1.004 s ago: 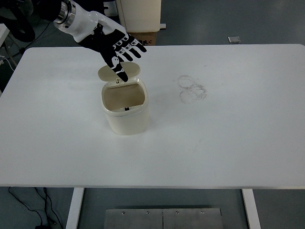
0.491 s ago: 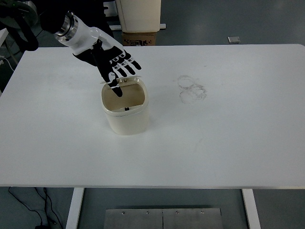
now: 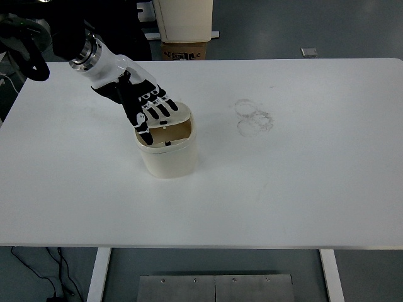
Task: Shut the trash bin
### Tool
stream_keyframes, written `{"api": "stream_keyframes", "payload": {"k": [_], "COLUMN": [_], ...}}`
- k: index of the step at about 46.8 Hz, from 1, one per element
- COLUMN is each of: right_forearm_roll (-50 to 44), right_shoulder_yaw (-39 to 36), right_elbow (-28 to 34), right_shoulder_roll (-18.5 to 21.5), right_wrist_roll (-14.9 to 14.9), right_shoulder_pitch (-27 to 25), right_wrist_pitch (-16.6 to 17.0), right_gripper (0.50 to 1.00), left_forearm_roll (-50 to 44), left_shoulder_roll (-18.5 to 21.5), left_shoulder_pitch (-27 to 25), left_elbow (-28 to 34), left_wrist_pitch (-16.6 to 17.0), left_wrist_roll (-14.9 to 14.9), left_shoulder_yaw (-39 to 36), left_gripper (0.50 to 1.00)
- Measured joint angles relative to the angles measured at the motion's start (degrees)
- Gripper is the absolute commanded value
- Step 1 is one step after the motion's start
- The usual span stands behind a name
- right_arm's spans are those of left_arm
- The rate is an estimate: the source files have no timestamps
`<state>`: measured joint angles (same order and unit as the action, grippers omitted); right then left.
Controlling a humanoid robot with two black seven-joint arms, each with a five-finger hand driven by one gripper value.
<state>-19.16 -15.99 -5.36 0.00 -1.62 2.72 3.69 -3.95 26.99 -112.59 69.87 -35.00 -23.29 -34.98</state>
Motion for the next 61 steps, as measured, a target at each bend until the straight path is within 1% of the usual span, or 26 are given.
{"api": "stream_keyframes", "payload": {"k": [26,41,61], "right_forearm_roll": [0.0,0.0,0.0], "right_shoulder_yaw": [0.0,0.0,0.0], "right_elbow": [0.0,0.0,0.0], "right_shoulder_roll": [0.0,0.0,0.0], "right_wrist_roll": [0.0,0.0,0.0], "right_shoulder_pitch": [0.0,0.0,0.0], "right_wrist_pitch": [0.0,0.0,0.0], "right_gripper": [0.991,0.991,0.991], "left_forearm_roll": [0.0,0.0,0.0], "left_shoulder_roll": [-0.2,-0.3,0.2], "left_shoulder_pitch": [1.3,3.7,3.1], "left_elbow": [1.8,1.6,1.1], "left_wrist_pitch": [0.0,0.4,0.5], "left_wrist_roll": [-0.1,0.1,0.1], "left_shoulder_yaw": [0.0,0.0,0.4], "left_gripper": [1.0,1.0,1.0]}}
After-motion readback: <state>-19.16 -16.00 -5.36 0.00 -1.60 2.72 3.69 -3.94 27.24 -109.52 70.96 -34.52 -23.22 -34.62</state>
